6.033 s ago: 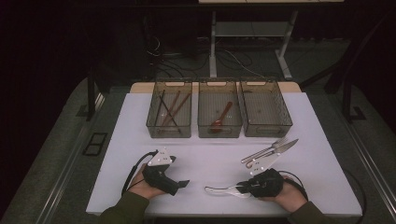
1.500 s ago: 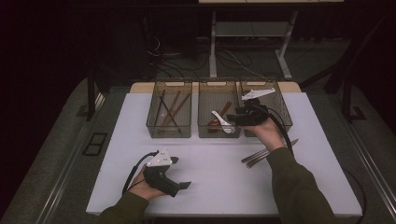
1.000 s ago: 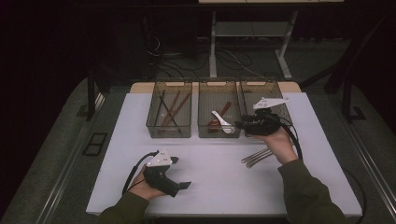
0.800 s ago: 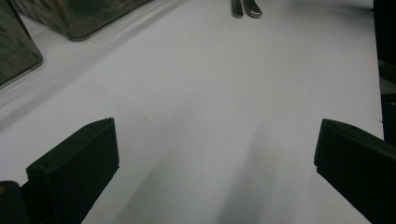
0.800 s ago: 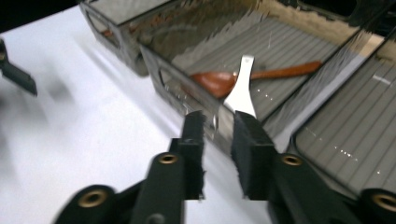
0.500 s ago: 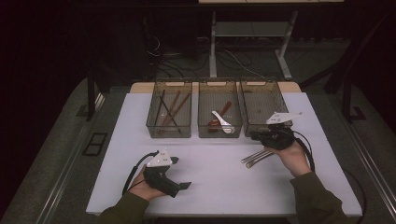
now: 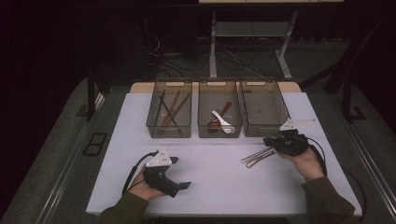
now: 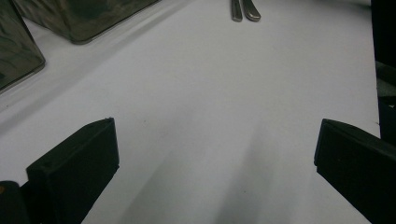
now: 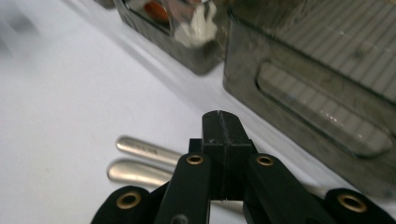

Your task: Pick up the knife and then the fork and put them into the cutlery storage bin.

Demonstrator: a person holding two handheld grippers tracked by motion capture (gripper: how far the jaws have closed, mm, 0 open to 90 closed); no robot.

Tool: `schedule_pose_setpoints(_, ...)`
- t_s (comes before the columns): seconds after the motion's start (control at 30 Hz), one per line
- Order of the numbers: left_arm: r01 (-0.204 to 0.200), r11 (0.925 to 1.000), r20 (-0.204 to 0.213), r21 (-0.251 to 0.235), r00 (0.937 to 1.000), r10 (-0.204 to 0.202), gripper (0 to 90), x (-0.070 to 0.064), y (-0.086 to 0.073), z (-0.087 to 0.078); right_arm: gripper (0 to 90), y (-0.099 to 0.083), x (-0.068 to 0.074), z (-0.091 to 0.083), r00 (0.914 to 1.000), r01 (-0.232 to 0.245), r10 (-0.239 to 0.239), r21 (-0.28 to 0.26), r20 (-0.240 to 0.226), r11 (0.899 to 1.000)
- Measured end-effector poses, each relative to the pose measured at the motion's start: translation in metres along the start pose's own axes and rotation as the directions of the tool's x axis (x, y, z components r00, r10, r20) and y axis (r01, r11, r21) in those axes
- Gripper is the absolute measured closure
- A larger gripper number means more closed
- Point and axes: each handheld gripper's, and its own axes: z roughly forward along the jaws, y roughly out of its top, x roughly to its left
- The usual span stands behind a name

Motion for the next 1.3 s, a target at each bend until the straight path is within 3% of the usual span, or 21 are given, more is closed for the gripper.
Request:
schedule_pose_setpoints(0.33, -0.011, 0.9999, -0.002, 0.012, 0.9999, 0.011, 0.0, 0.001, 0.0, 0.0, 90.0, -0.025, -0.018, -0.004, 0.9986, -0.006, 0.002, 0.078, 0.052, 0.997)
schedule_pose_setpoints(0.6, -0.006, 0.9999, -0.003, 0.011, 1.0, 0.006, 0.0, 0.001, 0.0, 0.0, 90.0, -0.027, -0.03, 0.008, 0.9965, -0.029, 0.02, 0.113, 0.081, 0.993)
schedule_pose_setpoints(0.9, -0.005, 0.9999, -0.001, 0.013, 1.0, 0.005, 0.0, 0.001, -0.001, 0.0, 90.0, -0.026, -0.03, 0.02, 0.9947, -0.011, -0.004, 0.146, 0.103, 0.989)
schedule_pose_setpoints(1.3, -0.005, 0.9999, -0.001, 0.014, 1.0, 0.005, 0.0, 0.001, -0.001, 0.001, 90.0, -0.026, -0.027, 0.022, 0.9921, 0.023, -0.044, 0.178, 0.117, 0.984)
